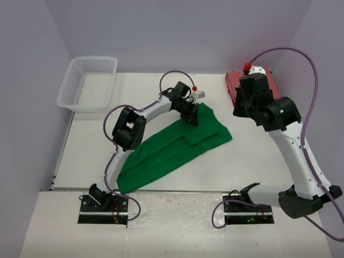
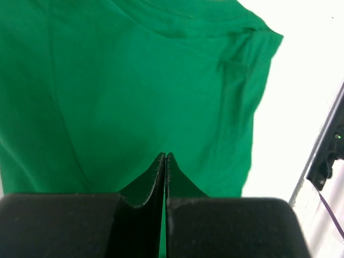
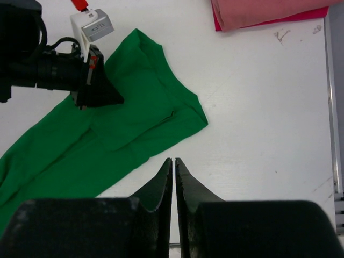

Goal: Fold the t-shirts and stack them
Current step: Rotate the tshirt 90 degrees

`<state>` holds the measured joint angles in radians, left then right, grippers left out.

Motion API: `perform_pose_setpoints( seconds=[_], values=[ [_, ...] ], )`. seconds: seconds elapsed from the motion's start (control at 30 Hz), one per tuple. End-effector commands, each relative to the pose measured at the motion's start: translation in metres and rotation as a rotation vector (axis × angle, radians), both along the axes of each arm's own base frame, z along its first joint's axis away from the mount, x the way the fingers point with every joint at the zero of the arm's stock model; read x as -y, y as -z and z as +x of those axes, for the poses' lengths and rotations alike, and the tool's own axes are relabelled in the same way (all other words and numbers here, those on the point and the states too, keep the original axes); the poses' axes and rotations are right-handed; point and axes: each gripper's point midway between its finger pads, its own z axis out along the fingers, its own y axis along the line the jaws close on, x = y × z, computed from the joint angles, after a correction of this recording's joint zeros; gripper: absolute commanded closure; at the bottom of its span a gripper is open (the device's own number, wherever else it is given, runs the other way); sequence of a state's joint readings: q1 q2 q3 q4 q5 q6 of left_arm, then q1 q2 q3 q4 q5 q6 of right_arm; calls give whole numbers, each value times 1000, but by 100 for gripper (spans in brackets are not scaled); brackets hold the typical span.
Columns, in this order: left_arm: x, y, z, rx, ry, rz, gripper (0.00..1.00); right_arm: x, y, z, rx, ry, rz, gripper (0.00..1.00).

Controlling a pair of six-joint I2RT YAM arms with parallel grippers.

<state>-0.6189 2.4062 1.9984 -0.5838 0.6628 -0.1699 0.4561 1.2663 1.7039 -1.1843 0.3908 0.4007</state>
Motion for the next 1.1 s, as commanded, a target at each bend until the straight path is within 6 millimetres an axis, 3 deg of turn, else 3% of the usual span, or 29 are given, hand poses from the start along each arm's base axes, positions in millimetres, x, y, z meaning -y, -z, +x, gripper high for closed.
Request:
perform_pose_setpoints(
  seconds=[0.0, 0.13, 0.23, 0.4, 0.43, 0.5, 0.53, 0.6, 0.63, 0.73, 0.83, 0.87, 0.9, 0.93, 0.97, 1.07],
  values=[
    [8, 10, 16, -5, 36, -69, 100, 4, -9, -14, 21, -1, 24, 95],
    [1, 51, 33, -45, 0, -14, 100, 1, -12, -20, 23, -27, 46, 95],
    [-15, 59, 59, -38, -54, -24, 100, -4, 3, -24, -18, -47, 35, 96],
    [-41, 53, 104, 4, -143, -61, 99, -38, 37, -30, -80, -150, 81, 96],
    [-54, 45, 121, 31, -176, -83, 99, -43, 55, -34, -120, -171, 82, 96],
    [-64, 31, 138, 67, -204, -113, 98, -66, 70, -33, -135, -242, 138, 95],
    [-76, 25, 153, 92, -232, -132, 98, -72, 94, -36, -187, -264, 138, 94],
    [-81, 6, 168, 119, -250, -190, 98, -105, 110, -38, -224, -372, 211, 95],
    [-89, 2, 176, 128, -267, -208, 98, -114, 135, -39, -285, -400, 205, 95],
    [-94, -11, 187, 132, -297, -262, 97, -162, 161, -44, -354, -544, 247, 95],
    [-100, -19, 193, 151, -314, -281, 97, -207, 158, -45, -364, -659, 313, 95],
    [-100, -21, 193, 143, -322, -287, 97, -224, 172, -49, -411, -691, 311, 95],
    [-102, -24, 194, 146, -328, -291, 97, -236, 174, -47, -420, -709, 326, 94],
    [-105, -26, 196, 150, -338, -289, 97, -251, 168, -49, -434, -745, 362, 95],
    [-107, -27, 197, 152, -341, -289, 97, -263, 182, -54, -486, -767, 363, 95],
    [-117, -30, 202, 153, -355, -291, 96, -298, 181, -70, -523, -862, 423, 95]
  ],
)
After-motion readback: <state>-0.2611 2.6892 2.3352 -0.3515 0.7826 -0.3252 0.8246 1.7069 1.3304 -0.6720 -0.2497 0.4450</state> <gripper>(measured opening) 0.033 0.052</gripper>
